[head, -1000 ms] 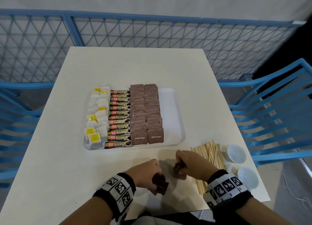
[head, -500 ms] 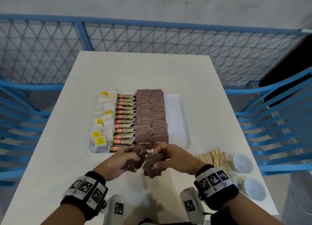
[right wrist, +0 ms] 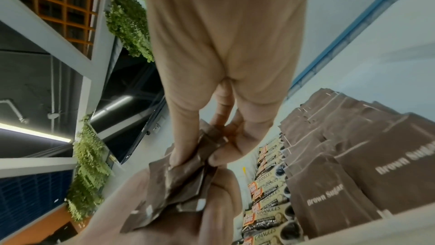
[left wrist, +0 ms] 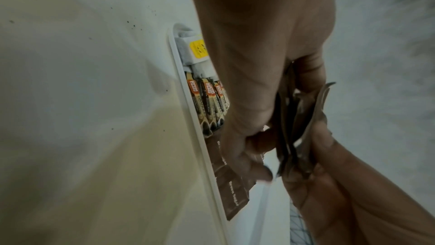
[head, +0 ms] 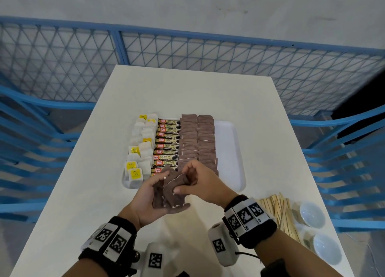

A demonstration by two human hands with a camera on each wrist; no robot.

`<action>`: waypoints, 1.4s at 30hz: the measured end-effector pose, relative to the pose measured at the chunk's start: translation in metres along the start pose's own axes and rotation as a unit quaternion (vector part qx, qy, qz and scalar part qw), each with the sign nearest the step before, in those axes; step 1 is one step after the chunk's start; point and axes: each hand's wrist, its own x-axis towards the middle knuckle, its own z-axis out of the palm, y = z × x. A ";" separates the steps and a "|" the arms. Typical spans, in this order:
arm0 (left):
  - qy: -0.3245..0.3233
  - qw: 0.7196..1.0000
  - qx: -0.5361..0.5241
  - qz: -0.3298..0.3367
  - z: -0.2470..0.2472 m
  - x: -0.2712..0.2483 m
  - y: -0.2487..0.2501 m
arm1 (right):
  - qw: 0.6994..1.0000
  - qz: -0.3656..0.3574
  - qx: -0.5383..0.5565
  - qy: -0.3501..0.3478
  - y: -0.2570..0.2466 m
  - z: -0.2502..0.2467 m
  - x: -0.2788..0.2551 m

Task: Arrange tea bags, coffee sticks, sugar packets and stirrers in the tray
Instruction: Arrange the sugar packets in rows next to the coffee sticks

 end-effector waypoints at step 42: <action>0.069 0.990 0.039 0.115 -0.034 0.015 0.008 | 0.972 0.072 -0.183 0.129 0.050 -0.018 0.023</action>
